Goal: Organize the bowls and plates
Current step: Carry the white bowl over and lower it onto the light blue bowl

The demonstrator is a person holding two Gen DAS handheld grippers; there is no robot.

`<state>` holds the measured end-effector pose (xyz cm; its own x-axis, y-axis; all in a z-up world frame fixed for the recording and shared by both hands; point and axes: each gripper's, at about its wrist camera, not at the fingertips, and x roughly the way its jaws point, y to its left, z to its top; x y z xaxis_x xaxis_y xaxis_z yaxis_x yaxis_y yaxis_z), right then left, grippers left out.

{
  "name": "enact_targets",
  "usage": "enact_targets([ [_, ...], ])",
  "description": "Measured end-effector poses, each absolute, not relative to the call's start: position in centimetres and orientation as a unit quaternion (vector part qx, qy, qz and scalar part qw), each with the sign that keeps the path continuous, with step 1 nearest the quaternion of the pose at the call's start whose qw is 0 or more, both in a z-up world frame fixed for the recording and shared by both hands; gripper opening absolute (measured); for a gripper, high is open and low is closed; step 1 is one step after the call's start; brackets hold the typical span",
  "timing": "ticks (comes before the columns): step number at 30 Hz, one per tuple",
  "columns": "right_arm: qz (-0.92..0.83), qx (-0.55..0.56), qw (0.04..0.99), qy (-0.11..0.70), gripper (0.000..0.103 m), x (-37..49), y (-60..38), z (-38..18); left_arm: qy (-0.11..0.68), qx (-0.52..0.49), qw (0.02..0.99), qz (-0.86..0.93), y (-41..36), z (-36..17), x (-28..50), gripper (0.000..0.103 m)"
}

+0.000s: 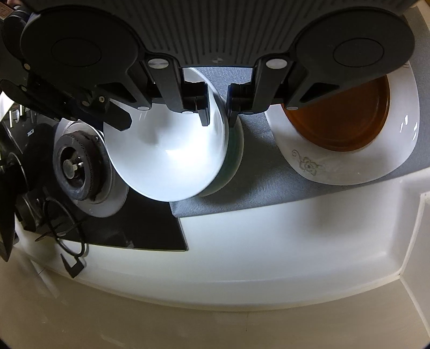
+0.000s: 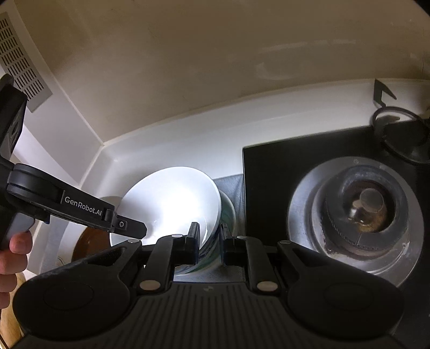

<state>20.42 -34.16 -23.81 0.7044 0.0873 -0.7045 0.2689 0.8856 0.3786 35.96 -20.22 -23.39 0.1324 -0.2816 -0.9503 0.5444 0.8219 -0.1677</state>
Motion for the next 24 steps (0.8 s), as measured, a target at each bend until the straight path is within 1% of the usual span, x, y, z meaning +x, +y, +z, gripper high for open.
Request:
enact_targets([
  [9, -0.05, 0.209, 0.892, 0.398, 0.015, 22.1, -34.1, -25.5, 0.596, 0.124, 0.743, -0.279, -20.7, -24.7, 36.2, 0.012],
  [13, -0.056, 0.219, 0.887, 0.402, 0.013, 22.6, -34.4, -26.2, 0.605, 0.103, 0.737, -0.282, -20.3, -25.1, 36.7, 0.016],
  [16, -0.055, 0.225, 0.886, 0.402, 0.012, 22.6, -34.6, -26.5, 0.607, 0.103, 0.735, -0.284, -19.9, -24.9, 36.5, 0.023],
  [17, -0.053, 0.223, 0.887, 0.401, 0.011, 22.6, -34.6, -26.6, 0.607, 0.101, 0.734, -0.286, -19.8, -24.8, 36.4, 0.021],
  [19, -0.053, 0.218, 0.888, 0.401, 0.01, 22.5, -34.5, -26.7, 0.612, 0.093, 0.729, -0.292, -19.5, -24.7, 36.3, 0.021],
  [24, -0.049, 0.216, 0.89, 0.399, 0.012, 22.5, -34.5, -26.5, 0.603, 0.104, 0.732, -0.3, -19.4, -24.5, 36.2, 0.021],
])
